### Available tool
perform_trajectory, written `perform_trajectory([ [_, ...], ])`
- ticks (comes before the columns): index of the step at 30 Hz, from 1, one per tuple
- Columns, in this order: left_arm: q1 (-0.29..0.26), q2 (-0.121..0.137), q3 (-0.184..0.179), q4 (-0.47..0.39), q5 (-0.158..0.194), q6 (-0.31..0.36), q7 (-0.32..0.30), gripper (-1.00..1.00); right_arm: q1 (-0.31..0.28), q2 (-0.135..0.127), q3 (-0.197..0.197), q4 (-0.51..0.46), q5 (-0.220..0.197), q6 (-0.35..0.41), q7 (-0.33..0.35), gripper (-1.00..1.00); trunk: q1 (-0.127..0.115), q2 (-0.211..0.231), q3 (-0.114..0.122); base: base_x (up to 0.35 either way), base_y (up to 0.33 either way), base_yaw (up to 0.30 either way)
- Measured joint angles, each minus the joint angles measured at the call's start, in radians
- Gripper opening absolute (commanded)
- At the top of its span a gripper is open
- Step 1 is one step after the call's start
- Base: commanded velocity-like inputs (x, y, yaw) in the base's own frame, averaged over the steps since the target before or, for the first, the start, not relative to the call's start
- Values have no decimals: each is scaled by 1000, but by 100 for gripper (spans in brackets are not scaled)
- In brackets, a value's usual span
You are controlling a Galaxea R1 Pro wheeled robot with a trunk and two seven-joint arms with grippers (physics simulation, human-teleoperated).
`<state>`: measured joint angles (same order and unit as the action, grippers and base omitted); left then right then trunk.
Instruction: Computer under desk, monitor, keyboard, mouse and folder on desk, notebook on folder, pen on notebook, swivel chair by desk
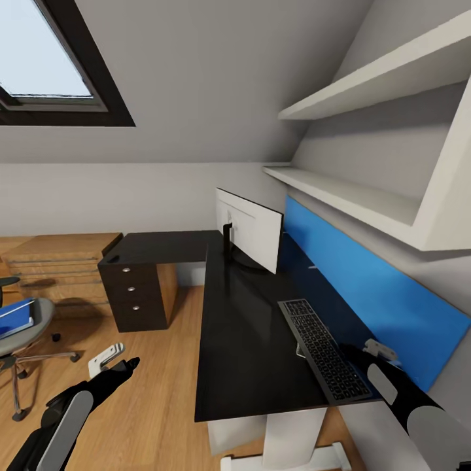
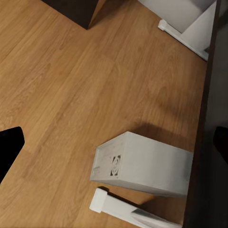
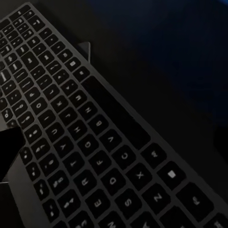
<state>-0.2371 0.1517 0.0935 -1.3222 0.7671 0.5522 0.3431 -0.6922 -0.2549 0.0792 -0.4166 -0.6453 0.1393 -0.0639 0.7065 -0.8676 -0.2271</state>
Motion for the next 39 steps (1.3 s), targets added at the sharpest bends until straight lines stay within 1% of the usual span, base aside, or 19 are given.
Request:
perform_trajectory([
  [14,0,0,0,0,0,0,1,100,-1,-3,0,3,0,0,-1,100,54,-98,-44,0,0,0],
  [15,0,0,0,0,-2,0,0,100,-11,-16,-1,24,1,0,-1,100,58,-105,-47,0,0,0],
  [16,0,1,0,0,-2,0,0,100,-19,-22,-1,41,0,0,-1,100,61,-112,-50,0,0,0],
  [20,0,1,0,-1,-2,0,0,100,-29,-28,-1,67,0,-1,-1,100,77,-140,-63,0,0,0],
  [25,0,1,0,-3,-2,0,0,100,-36,-29,-1,85,1,-1,-1,100,96,-175,-79,0,0,0],
  [39,0,0,0,-3,-3,0,1,100,-37,-28,0,89,1,-1,-1,100,150,-273,-122,0,0,0],
])
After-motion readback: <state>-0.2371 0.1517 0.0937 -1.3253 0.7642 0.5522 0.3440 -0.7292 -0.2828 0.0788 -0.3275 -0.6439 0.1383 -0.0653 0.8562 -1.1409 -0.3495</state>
